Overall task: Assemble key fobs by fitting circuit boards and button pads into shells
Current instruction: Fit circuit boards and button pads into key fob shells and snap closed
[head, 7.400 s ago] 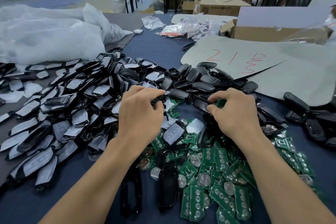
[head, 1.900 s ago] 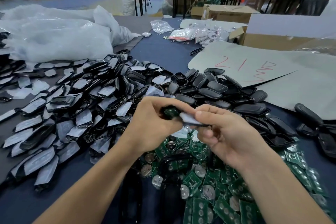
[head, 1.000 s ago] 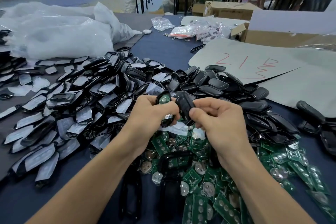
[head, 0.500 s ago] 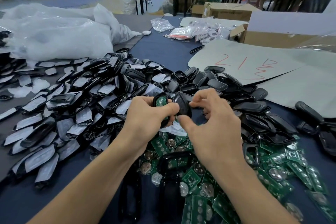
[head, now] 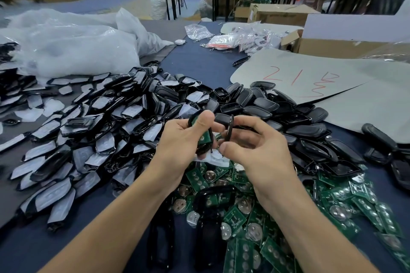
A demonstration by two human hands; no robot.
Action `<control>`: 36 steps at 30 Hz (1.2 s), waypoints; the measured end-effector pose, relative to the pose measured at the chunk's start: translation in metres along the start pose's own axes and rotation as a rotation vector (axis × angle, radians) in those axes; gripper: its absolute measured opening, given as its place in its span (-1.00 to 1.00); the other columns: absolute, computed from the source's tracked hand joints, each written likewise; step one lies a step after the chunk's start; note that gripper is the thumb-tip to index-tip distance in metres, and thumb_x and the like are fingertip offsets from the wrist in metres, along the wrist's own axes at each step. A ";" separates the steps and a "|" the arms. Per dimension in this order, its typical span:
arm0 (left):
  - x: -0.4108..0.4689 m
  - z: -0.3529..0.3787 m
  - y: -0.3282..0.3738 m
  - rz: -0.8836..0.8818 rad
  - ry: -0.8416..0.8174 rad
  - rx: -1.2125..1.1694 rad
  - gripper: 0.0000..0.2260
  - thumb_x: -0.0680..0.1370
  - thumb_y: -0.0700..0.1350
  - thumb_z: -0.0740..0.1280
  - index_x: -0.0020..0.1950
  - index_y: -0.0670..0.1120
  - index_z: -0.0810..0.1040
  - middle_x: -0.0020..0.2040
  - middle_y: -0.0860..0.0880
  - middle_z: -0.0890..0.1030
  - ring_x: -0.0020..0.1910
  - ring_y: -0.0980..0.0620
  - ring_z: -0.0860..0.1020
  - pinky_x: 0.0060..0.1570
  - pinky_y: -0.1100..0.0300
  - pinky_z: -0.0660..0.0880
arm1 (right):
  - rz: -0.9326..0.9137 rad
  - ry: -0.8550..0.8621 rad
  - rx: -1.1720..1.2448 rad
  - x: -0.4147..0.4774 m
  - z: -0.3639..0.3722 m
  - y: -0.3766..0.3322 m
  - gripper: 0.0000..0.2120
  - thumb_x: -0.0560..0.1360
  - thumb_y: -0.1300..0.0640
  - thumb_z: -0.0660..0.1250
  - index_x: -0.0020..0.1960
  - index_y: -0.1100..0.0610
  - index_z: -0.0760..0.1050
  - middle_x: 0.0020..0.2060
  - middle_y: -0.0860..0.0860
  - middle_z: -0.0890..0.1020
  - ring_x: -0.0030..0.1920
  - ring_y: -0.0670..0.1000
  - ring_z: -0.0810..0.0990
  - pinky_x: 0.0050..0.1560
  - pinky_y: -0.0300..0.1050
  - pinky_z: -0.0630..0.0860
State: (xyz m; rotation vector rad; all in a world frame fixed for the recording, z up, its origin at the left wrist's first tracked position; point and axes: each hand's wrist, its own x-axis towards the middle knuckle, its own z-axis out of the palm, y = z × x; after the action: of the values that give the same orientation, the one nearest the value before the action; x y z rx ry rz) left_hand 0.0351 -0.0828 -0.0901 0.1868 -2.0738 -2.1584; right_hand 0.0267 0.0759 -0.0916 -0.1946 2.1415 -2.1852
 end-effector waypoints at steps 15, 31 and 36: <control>0.000 0.001 -0.010 0.121 0.165 0.358 -0.70 0.52 -0.07 0.25 0.04 0.14 0.76 -0.38 0.15 0.67 -0.45 0.21 0.51 -0.44 0.37 0.41 | 0.226 -0.128 0.359 0.004 0.002 0.004 -0.66 0.43 0.42 0.48 0.16 0.18 0.69 0.06 0.22 0.73 -0.06 0.05 0.75 -0.10 -0.16 0.66; -0.001 0.003 -0.003 0.055 0.156 0.113 -0.81 0.57 -0.26 0.46 -0.04 0.01 0.79 -0.29 -0.10 0.73 -0.47 -0.02 0.61 -0.40 0.26 0.52 | -0.154 0.054 -0.289 0.000 0.006 0.008 -0.56 0.33 0.28 0.54 0.03 -0.21 0.73 -0.15 -0.32 0.73 -0.03 -0.30 0.68 0.01 -0.43 0.55; -0.003 0.002 0.000 0.008 0.043 -0.038 -0.75 0.61 -0.34 0.36 0.01 -0.06 0.78 -0.20 -0.16 0.74 -0.40 -0.05 0.63 -0.34 0.24 0.57 | -0.171 0.094 -0.375 -0.002 0.003 0.005 -0.55 0.36 0.26 0.54 0.09 -0.23 0.72 -0.16 -0.38 0.69 -0.07 -0.36 0.65 -0.07 -0.56 0.46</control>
State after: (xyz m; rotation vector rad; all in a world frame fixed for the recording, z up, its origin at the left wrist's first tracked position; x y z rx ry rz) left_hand 0.0375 -0.0803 -0.0897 0.2189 -2.0058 -2.1675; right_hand 0.0284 0.0734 -0.0967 -0.3134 2.6657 -1.8807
